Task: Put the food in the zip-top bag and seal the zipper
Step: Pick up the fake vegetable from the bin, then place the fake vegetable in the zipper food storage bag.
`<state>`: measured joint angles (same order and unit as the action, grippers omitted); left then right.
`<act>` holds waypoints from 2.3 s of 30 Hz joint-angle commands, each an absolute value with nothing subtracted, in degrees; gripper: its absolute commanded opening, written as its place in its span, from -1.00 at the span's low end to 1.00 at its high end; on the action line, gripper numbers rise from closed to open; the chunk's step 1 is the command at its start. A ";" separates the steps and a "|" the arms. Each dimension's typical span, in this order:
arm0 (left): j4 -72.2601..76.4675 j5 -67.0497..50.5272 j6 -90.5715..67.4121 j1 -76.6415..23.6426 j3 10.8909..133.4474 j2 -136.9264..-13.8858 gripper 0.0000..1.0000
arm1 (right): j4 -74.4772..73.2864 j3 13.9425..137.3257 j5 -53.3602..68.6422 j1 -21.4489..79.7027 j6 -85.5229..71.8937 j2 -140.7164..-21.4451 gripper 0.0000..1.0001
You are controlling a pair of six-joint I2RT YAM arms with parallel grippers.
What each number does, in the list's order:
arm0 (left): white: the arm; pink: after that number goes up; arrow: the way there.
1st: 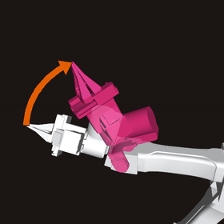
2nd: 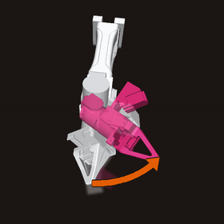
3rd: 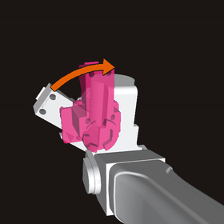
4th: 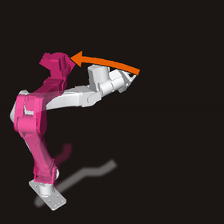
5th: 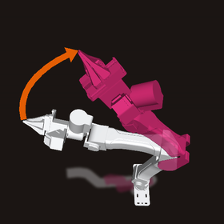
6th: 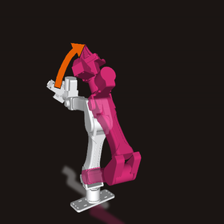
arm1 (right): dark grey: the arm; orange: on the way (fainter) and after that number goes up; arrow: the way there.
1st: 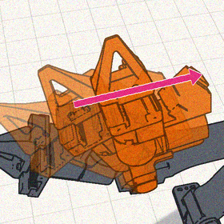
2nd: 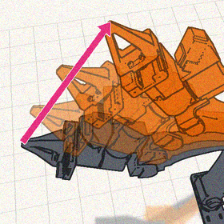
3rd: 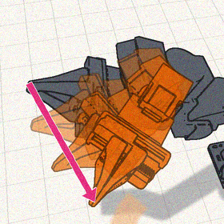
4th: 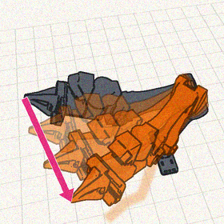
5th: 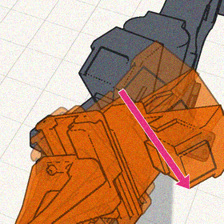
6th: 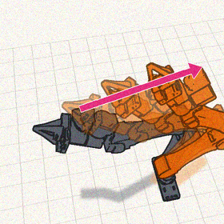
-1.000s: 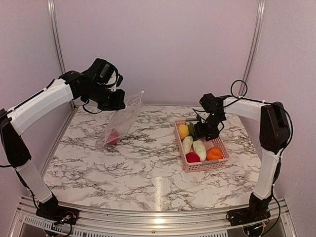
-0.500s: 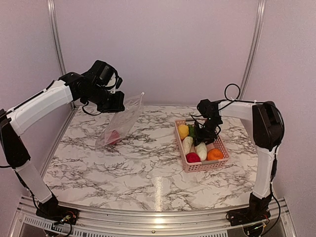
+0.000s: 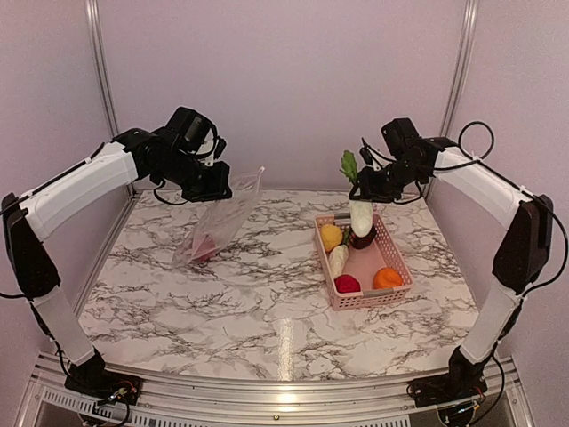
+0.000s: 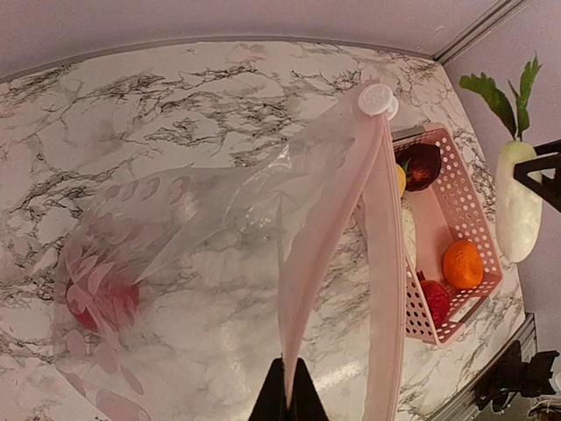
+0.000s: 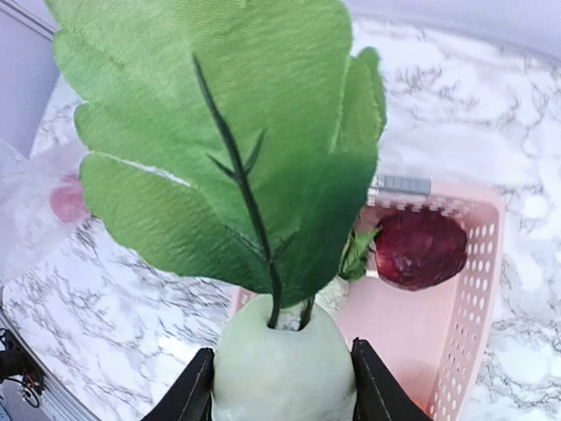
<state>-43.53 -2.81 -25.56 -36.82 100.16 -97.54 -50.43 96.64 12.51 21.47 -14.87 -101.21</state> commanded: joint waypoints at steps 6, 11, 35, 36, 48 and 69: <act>-37.10 -8.87 -33.02 -36.91 101.06 -100.58 -1.00 | -35.28 105.94 17.23 26.47 -20.87 -97.17 -0.98; -32.13 -10.66 -37.83 -36.91 98.23 -100.07 -1.00 | -25.77 105.60 16.25 30.23 -24.06 -97.08 -1.00; -23.21 -15.06 -48.05 -36.92 97.61 -98.88 -1.00 | -8.13 111.46 5.56 45.08 -19.54 -106.08 -1.00; -23.13 -15.03 -48.07 -36.94 97.50 -98.70 -1.00 | -8.11 110.99 4.86 45.63 -18.97 -106.02 -1.00; -21.94 -15.21 -50.51 -36.92 96.42 -96.74 -1.00 | -5.56 102.09 -4.00 48.88 -16.30 -102.65 -1.00; -20.61 -13.80 -49.93 -36.91 94.04 -96.54 -1.00 | -20.71 110.40 -8.34 50.34 -19.94 -101.07 0.65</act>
<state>-21.76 -14.48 -50.59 -36.80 95.70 -98.59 -15.38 105.73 -7.03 50.13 -18.87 -103.22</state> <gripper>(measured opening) 0.009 0.788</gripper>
